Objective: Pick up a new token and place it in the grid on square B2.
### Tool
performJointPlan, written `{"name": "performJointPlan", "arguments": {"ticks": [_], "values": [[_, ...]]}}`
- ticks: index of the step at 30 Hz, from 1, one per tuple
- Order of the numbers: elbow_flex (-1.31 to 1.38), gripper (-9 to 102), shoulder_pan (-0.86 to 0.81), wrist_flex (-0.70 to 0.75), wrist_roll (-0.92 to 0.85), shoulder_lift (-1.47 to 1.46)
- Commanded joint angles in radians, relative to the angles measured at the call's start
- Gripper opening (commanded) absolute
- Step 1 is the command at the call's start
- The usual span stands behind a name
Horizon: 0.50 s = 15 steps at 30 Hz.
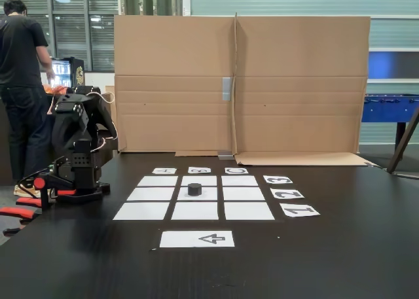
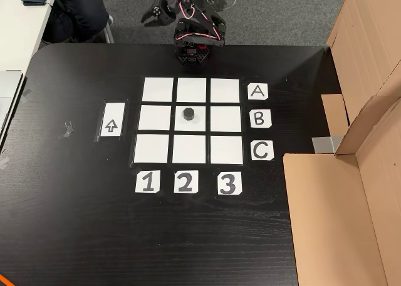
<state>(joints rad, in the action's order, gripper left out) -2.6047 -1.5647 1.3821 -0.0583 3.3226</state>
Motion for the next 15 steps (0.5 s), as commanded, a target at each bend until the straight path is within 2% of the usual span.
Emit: {"name": "performJointPlan", "arguments": {"ticks": [1, 15], "values": [[-0.044, 1, -0.018, -0.037, 0.006, 0.003], [-0.167, 0, -0.034, -0.087, -0.015, 0.003]]}}
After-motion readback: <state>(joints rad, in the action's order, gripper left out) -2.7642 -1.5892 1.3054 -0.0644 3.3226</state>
